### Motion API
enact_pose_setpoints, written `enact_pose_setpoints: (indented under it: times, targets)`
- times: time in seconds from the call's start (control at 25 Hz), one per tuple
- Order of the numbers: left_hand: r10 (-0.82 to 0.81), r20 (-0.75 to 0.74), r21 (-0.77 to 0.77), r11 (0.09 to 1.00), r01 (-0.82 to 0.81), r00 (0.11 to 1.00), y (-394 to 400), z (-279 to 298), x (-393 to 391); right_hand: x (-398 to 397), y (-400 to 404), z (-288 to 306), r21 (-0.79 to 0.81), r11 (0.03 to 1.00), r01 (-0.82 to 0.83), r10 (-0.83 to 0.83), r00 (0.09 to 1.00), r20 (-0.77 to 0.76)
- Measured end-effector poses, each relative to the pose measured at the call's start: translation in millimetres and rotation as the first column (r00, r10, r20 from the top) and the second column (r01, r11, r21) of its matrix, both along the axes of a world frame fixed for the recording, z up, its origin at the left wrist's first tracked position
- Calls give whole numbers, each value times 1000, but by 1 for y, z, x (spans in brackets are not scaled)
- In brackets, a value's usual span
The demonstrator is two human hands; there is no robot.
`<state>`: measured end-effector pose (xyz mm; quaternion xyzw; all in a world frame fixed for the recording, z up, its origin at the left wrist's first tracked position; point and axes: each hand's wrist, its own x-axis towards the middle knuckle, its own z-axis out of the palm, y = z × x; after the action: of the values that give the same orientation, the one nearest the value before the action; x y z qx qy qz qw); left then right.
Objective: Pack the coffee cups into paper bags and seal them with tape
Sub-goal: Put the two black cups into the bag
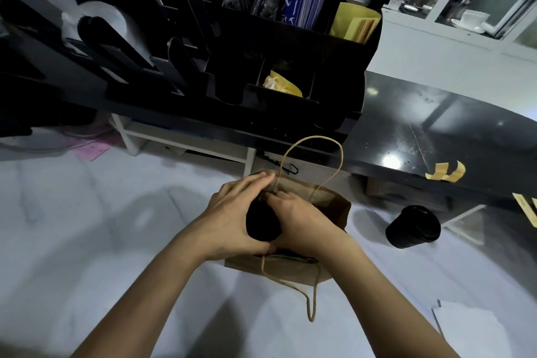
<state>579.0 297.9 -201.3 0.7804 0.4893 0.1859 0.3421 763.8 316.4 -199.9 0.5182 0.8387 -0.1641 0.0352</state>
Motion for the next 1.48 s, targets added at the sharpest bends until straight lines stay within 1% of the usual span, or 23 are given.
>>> enact_pose_setpoints:
  times: [0.16, 0.24, 0.4, 0.56, 0.76, 0.92, 1.04, 1.2, 1.32, 1.48]
  targets:
    - [3, -1, -3, 1000, -3, 1000, -1, 0, 1, -11, 3, -4, 0, 998, -60, 60, 997, 48]
    - [7, 1, -8, 1000, -7, 1000, 0, -1, 1, -15, 6, -7, 2, 996, -84, 83, 992, 95]
    - [17, 0, -16, 1000, -17, 1000, -1, -2, 0, -21, 7, -11, -40, 996, -82, 87, 985, 147]
    - [21, -5, -13, 1000, -21, 1000, -2, -1, 0, -21, 8, -10, -63, 996, -68, 76, 988, 136]
    - [12, -9, -2, 1000, -12, 1000, -2, 0, 1, -10, 1, -7, -75, 997, -22, 25, 999, 43]
    - [12, -7, -8, 1000, -12, 1000, -3, 0, 3, 9, -9, 8, -19, 998, 56, -58, 994, -98]
    - [22, -16, -2, 1000, -22, 1000, -3, 0, 5, 30, -21, 23, 74, 988, 134, -123, 983, -139]
    - [31, -32, 2, 1000, -31, 999, -4, 0, 9, 57, -34, 34, 179, 945, 275, -240, 951, -195]
    - [31, -27, -1, 1000, -31, 999, -4, 0, 13, 79, -40, 33, 223, 885, 408, -346, 898, -270]
    - [19, -20, -3, 1000, -19, 1000, -3, -2, 25, 116, -43, 23, 253, 755, 605, -488, 776, -400]
